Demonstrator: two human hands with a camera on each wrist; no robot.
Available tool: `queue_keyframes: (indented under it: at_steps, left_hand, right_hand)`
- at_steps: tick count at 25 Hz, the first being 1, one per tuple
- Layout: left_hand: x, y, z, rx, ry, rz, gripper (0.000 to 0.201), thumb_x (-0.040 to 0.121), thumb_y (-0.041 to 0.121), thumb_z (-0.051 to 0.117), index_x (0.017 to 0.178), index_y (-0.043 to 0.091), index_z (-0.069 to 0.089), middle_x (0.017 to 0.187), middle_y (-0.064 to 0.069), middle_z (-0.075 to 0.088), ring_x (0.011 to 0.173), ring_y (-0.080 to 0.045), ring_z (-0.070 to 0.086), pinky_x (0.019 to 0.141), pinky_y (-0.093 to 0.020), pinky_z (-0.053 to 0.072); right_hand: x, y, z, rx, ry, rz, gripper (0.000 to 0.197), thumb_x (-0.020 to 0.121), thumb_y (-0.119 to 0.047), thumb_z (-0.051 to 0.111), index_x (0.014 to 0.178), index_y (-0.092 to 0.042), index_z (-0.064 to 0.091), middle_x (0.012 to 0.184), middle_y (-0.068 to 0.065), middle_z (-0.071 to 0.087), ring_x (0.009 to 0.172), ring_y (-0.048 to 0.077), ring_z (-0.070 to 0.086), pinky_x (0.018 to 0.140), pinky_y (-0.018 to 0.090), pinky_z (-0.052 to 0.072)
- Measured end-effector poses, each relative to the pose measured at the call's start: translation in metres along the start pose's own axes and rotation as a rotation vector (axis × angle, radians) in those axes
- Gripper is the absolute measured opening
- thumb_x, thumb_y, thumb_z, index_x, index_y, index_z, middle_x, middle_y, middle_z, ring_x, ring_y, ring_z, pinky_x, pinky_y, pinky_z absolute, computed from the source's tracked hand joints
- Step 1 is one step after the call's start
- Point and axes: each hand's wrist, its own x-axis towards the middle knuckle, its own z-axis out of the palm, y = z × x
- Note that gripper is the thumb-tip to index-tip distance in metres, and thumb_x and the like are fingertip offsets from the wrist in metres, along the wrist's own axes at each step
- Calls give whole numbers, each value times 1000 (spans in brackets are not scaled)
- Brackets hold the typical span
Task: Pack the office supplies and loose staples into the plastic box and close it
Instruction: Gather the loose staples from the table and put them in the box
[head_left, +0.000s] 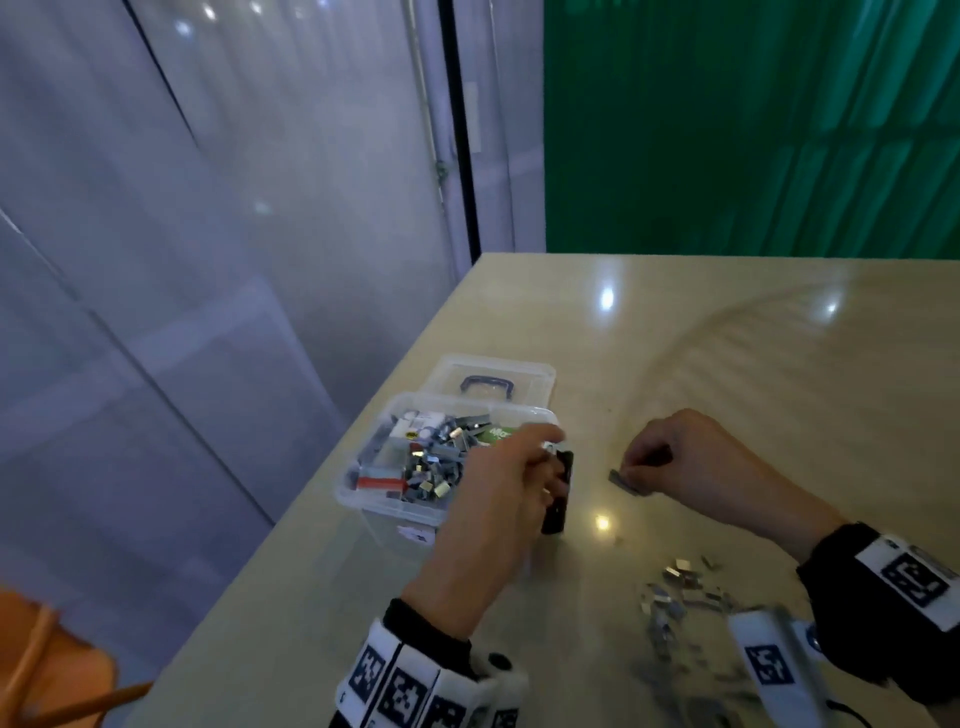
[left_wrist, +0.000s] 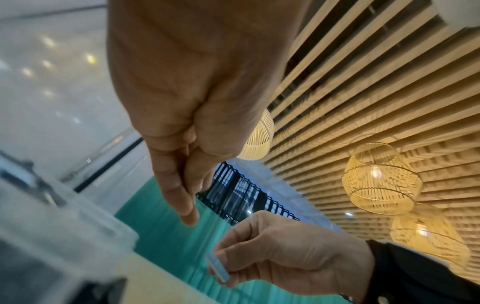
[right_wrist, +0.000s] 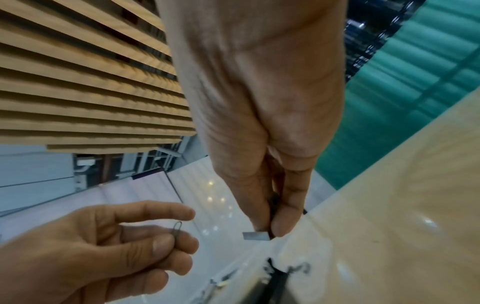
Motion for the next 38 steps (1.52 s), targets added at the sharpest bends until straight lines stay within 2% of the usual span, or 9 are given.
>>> queue_keyframes:
  at_steps: [5, 7, 10, 13, 15, 21, 27, 33, 38]
  left_hand:
    - [12, -43, -75, 210, 181, -78, 17, 88, 2, 63, 85, 16, 71, 73, 0, 72, 66, -14, 70, 66, -41, 60]
    - [16, -55, -87, 344, 175, -100, 14, 86, 5, 69, 84, 17, 77, 76, 3, 72, 68, -11, 67, 69, -28, 58]
    - [22, -63, -94, 478, 149, -123, 11, 85, 13, 73, 89, 20, 81, 80, 0, 70, 71, -10, 63, 60, -4, 40]
    - [25, -67, -94, 474, 64, -143, 19, 90, 9, 66, 98, 18, 80, 87, -5, 74, 76, -16, 67, 64, -13, 45]
    - [25, -68, -94, 467, 44, -150, 23, 93, 8, 62, 106, 18, 78, 97, -5, 74, 83, -17, 68, 74, -22, 52]
    - [32, -73, -104, 417, 218, -127, 21, 96, 17, 62, 113, 18, 74, 100, -3, 73, 83, -16, 67, 82, -35, 57]
    - [39, -71, -98, 429, 222, -122, 26, 98, 23, 60, 123, 24, 68, 102, 7, 72, 84, -2, 61, 69, 0, 35]
    - [46, -48, -72, 394, 176, -34, 24, 94, 20, 64, 117, 19, 71, 99, 4, 72, 80, -4, 62, 76, -15, 48]
    - [52, -18, -17, 370, 74, 35, 28, 94, 23, 64, 120, 16, 70, 101, 0, 72, 86, -7, 63, 79, -16, 43]
  right_hand:
    - [73, -72, 32, -3, -37, -216, 19, 76, -9, 75, 58, -14, 73, 59, -5, 69, 53, 6, 62, 52, 22, 48]
    - [98, -89, 53, -35, -80, -256, 12, 75, -5, 70, 63, -4, 74, 63, 9, 71, 60, 23, 67, 57, 33, 53]
    - [126, -100, 78, -56, -93, -252, 11, 74, -1, 67, 65, 4, 71, 67, 21, 69, 49, 15, 57, 51, 16, 46]
    - [138, -107, 91, -81, -106, -228, 13, 76, -4, 70, 66, 3, 73, 66, 21, 67, 47, 7, 45, 49, 20, 40]
    - [142, -108, 89, -72, -118, -210, 11, 77, -5, 72, 67, -1, 76, 64, 14, 70, 51, 11, 55, 51, 28, 47]
    - [154, -108, 77, -67, -104, -208, 15, 81, -2, 70, 75, -11, 80, 71, -1, 73, 55, -1, 61, 50, 11, 42]
    - [157, -105, 64, -111, -81, -233, 9, 90, -10, 71, 94, -13, 78, 90, -2, 73, 78, 5, 65, 62, 9, 42]
    - [114, -84, 17, -36, -31, -205, 13, 88, -11, 69, 85, -17, 80, 74, -8, 73, 71, 8, 67, 65, 21, 54]
    - [55, -44, -13, 31, -60, -159, 8, 89, -17, 72, 84, -19, 78, 70, -7, 73, 67, 7, 69, 68, 25, 57]
